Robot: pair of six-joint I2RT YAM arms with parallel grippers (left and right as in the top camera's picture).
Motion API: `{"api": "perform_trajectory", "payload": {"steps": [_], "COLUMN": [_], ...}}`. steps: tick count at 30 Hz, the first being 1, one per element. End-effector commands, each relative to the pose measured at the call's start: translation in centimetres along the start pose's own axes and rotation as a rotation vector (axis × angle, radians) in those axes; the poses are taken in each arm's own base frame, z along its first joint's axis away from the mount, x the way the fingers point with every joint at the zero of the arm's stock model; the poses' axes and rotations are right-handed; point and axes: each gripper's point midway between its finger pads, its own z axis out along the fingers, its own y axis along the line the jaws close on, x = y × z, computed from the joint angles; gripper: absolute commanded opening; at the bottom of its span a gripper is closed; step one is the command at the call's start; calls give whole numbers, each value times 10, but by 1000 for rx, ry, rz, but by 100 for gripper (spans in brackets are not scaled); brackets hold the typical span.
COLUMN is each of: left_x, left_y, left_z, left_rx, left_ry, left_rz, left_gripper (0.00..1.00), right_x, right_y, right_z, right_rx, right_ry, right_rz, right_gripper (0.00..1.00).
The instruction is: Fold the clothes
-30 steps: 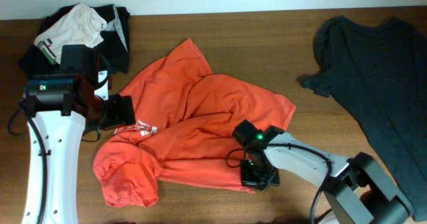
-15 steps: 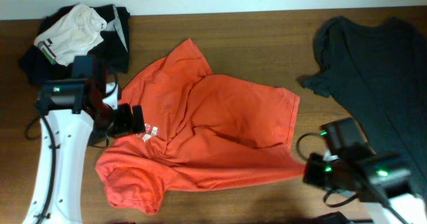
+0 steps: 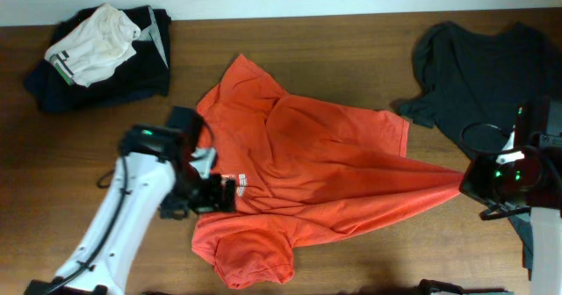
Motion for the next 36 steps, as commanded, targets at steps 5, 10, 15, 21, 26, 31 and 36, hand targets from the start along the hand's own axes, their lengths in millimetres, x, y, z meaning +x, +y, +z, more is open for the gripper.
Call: {"api": "perform_trajectory", "payload": {"steps": [5, 10, 15, 21, 26, 31, 36], "left_x": [60, 79, 83, 92, 86, 74, 42], "left_y": [-38, -39, -37, -27, -23, -21, -27], "left_z": [71, 97, 110, 121, 122, 96, -25], "left_rx": [29, -21, -24, -39, -63, -145, -271], "left_ry": [195, 222, 220, 242, 210, 173, -90], "left_rz": [-4, -36, -29, -38, -29, -23, 23], "left_gripper": [95, 91, 68, 48, 1, 0, 0], "right_x": [-6, -6, -5, -2, 1, 1, 1], "right_y": [-4, -4, -4, -4, -2, -2, 20], "right_z": [-6, -6, -6, -6, -6, -6, -19], "right_rx": [12, 11, 12, 11, 0, -4, -132], "right_ry": [-36, -36, -33, -21, -9, -8, -17], "right_rz": [-7, -7, -7, -8, -9, -9, -86], "right_gripper": [4, 4, 4, 4, 4, 4, 4]}}
